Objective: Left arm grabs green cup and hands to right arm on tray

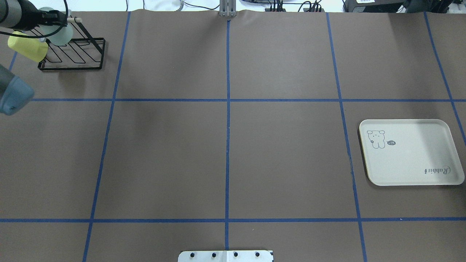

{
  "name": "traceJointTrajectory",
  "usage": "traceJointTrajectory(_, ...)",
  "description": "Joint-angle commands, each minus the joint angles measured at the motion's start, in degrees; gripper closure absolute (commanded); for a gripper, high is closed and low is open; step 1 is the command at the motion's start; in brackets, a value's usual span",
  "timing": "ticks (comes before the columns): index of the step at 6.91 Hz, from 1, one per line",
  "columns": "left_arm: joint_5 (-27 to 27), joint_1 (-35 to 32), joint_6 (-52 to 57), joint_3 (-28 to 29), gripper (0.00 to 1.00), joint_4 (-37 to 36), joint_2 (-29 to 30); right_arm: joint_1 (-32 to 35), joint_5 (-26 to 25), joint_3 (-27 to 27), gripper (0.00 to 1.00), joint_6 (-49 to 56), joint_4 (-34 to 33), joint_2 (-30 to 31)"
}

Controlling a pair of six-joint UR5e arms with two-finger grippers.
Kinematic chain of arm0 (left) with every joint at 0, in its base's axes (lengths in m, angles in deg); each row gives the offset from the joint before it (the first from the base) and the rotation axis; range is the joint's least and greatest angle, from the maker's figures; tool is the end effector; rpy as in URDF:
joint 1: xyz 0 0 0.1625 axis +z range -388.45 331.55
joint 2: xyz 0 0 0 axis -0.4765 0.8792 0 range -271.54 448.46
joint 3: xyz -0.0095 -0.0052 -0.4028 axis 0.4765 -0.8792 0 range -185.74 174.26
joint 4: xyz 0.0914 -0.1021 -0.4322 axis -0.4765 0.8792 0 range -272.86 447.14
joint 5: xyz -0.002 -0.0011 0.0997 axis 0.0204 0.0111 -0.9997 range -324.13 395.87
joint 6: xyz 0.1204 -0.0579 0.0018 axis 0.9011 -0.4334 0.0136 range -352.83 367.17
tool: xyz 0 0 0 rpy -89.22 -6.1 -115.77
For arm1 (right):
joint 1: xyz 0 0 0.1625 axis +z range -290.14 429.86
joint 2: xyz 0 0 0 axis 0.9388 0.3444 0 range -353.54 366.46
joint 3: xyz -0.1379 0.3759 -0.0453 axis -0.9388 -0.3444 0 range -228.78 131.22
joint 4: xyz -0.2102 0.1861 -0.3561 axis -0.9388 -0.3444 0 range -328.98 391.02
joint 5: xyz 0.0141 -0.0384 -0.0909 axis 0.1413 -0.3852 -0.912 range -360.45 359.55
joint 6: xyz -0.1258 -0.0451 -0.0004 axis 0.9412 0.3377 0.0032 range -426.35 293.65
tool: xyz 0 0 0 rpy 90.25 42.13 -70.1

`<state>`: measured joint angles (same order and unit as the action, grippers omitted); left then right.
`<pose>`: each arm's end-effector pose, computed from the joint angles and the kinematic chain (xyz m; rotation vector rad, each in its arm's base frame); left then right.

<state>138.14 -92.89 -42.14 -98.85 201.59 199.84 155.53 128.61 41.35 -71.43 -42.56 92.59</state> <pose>0.2096 -0.6814 0.3686 0.5554 0.6795 -0.2963 0.0045 -0.5911 0.5967 0.2861 -0.7001 -0.1089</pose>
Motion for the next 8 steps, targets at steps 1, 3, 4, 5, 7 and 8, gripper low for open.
traceJointTrajectory(1,0.7,-1.7,3.2,-9.7,0.93,-13.0,0.8,-4.5,-4.2,-2.4,0.0,-14.6,13.9,-2.6)
traceJointTrajectory(3,0.7,0.3,-7.8,-11.6,0.94,-14.3,3.2,-7.3,5.0,-1.8,0.0,-34.5,22.0,-7.0)
traceJointTrajectory(4,0.7,3.6,-16.3,-11.6,0.94,-13.8,5.5,-12.4,4.9,-2.4,0.0,-43.1,28.4,-7.3)
traceJointTrajectory(5,0.7,7.1,-25.8,-12.2,0.93,-13.3,7.9,-16.4,4.8,-2.5,0.0,-53.1,35.7,-8.5)
traceJointTrajectory(7,0.7,12.5,-45.5,-12.6,0.91,-1.2,8.6,-22.8,3.7,-2.0,0.0,-73.6,51.4,-10.6)
traceJointTrajectory(8,0.8,14.8,-58.1,-13.9,0.9,4.7,8.9,-26.8,-0.3,-1.8,0.0,-85.3,60.4,-11.7)
